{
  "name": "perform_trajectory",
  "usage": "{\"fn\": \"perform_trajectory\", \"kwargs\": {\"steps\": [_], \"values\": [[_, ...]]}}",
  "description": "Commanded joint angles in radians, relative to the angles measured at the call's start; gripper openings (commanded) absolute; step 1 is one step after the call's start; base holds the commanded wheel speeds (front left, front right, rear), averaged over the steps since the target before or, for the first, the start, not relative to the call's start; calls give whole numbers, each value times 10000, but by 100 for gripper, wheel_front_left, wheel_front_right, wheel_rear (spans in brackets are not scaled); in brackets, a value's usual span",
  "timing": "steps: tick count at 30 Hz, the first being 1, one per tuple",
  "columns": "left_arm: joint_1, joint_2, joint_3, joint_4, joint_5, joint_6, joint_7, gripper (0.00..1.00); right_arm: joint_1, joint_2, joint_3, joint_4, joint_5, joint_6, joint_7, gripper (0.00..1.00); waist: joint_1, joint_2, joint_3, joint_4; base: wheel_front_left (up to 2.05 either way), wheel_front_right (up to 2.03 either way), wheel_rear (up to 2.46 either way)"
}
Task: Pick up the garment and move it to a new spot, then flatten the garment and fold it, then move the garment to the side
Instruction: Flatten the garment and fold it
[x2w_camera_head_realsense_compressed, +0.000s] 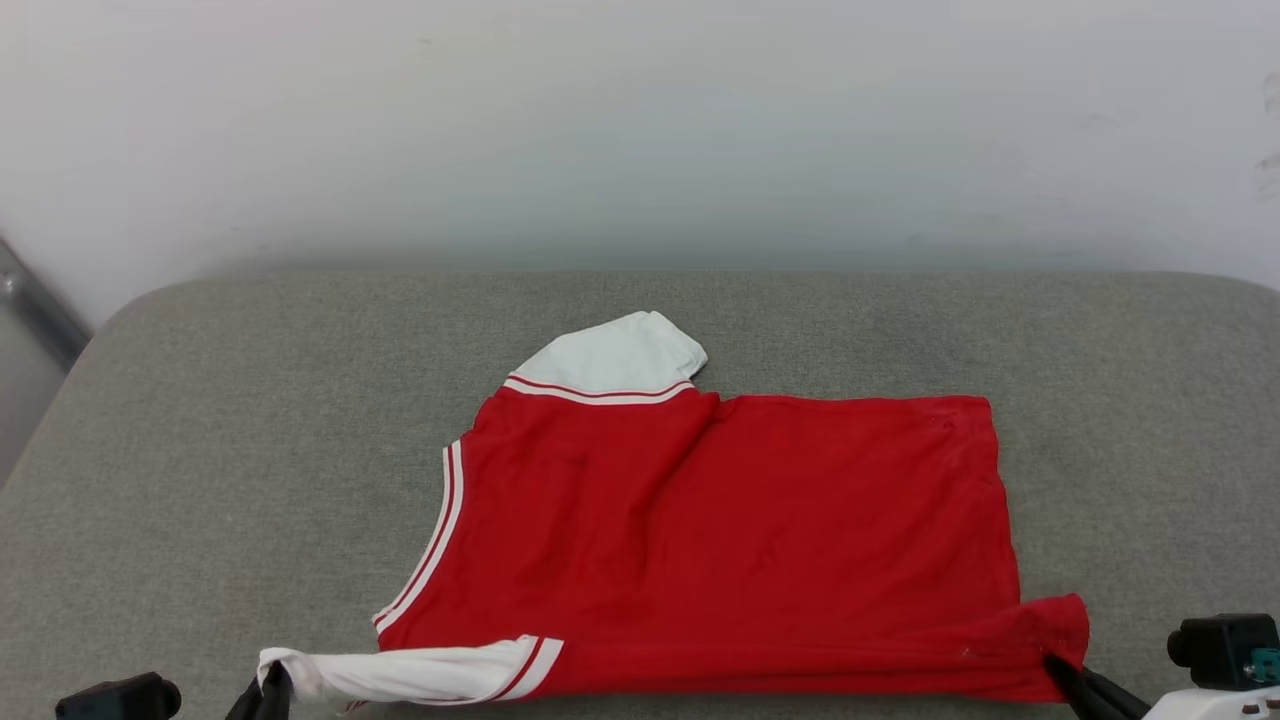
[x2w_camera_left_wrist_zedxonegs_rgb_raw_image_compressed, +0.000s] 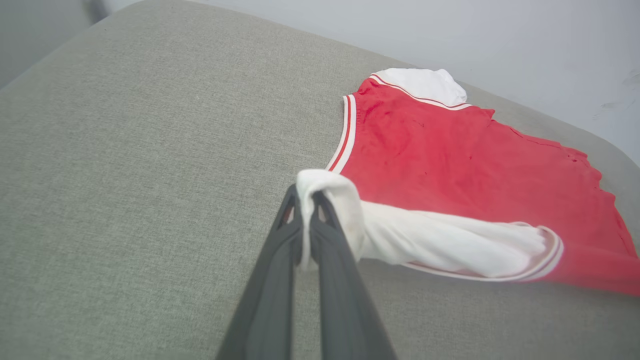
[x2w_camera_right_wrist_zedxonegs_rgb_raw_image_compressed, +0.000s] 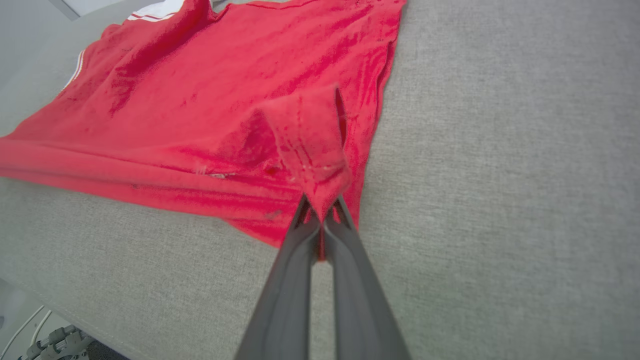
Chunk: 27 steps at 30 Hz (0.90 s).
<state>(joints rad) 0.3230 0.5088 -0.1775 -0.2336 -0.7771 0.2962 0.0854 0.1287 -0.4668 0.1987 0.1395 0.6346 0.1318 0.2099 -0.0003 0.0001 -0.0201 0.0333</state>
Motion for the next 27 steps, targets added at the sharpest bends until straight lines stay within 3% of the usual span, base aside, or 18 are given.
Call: {"fn": "perform_trajectory", "kwargs": {"steps": [1, 7, 13, 25, 27], "values": [[-69, 106, 86, -68, 61, 105, 59, 0, 200, 191, -360, -301, -187, -21, 281, 0, 3, -1, 65, -49, 0, 0, 0], [-1206, -47, -229, 220, 93, -138, 217, 0, 64, 910, -1063, -1361, -971, -18, 1605, 0, 3, -1, 526, -200, 0, 0, 0], [-2969, -315, -671, 1326, 219, -676, 265, 0, -910, 1139, -999, -1349, -1266, -17, 2240, 0, 3, -1, 1329, -292, 0, 0, 0], [-4880, -1041, -1414, 4082, 104, -1776, 40, 0, -2370, 981, -103, 39, -1108, -15, 1910, 1, 3, -1, 2220, -380, 0, 0, 0], [-4971, -1188, -1492, 4562, -68, -1963, 152, 0, -2474, 1059, -17, 348, -996, -15, 1675, 37, 3, -1, 2278, -406, 0, 0, 0]]}}
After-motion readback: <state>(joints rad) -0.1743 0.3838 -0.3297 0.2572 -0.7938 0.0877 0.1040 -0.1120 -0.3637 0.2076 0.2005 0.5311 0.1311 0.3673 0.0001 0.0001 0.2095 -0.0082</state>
